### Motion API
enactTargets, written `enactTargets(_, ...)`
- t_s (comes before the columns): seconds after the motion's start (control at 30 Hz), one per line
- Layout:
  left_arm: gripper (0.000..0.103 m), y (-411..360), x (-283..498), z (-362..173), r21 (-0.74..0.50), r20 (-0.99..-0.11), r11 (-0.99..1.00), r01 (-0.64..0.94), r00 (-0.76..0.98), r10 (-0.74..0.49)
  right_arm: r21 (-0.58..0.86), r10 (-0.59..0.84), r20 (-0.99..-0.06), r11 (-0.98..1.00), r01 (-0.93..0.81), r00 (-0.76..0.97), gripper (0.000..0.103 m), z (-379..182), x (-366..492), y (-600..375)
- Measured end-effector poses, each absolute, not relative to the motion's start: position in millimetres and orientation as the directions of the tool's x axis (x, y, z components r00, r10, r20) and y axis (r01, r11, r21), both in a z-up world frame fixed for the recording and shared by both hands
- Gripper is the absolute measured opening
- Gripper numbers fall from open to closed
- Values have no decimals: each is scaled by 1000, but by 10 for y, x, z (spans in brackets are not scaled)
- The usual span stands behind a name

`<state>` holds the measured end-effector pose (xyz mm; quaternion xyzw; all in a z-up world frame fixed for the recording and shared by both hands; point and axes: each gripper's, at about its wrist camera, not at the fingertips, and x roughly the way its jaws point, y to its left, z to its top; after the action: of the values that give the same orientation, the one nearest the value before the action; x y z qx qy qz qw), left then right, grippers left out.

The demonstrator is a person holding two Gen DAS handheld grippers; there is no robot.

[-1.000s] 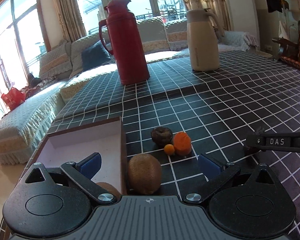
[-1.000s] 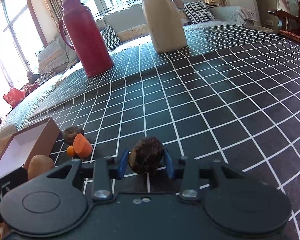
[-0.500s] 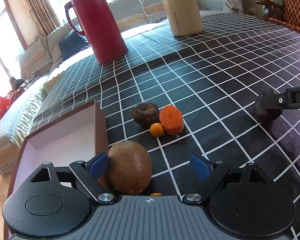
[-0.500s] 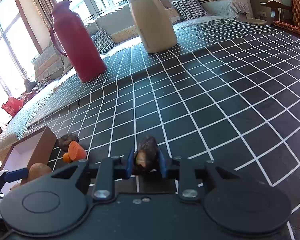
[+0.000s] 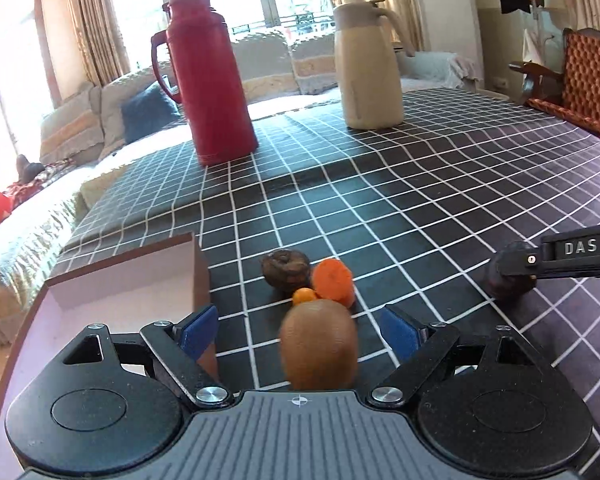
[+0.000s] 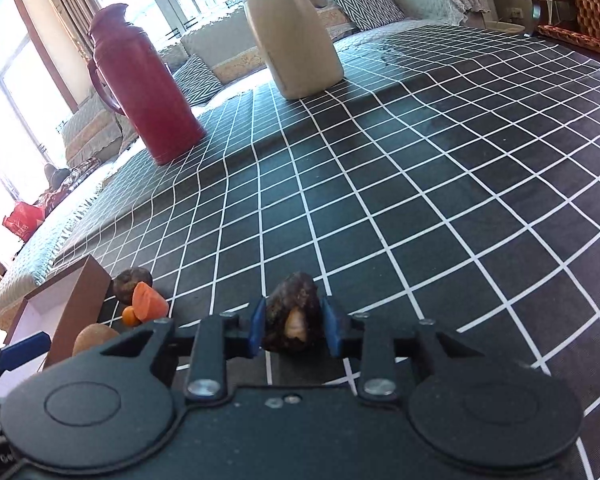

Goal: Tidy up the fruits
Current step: 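Grasp a brown kiwi with the left gripper while the right holds the date, then carry the kiwi into the tray and open the left gripper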

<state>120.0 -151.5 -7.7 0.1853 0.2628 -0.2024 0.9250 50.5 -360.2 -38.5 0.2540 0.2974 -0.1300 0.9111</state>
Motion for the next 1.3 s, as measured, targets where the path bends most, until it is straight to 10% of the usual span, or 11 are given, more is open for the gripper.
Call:
enactTargets(0.3,86,-1871,1226,-262,307,-632,779,546,729,-262,378,-80,-611,845,379,788,32,-401,530,-3586)
enactTargets(0.5,51,-1832,1263,-327,231,-667,805,546,692,-277,390,-59,-613,845,367,788,35,-417,538,-3602)
enactTargets(1.3,51,-1197,1146,-3,-57,-557,877,477,714,-425,309,-84,-593,895,323,800,37,-442,517,-3492)
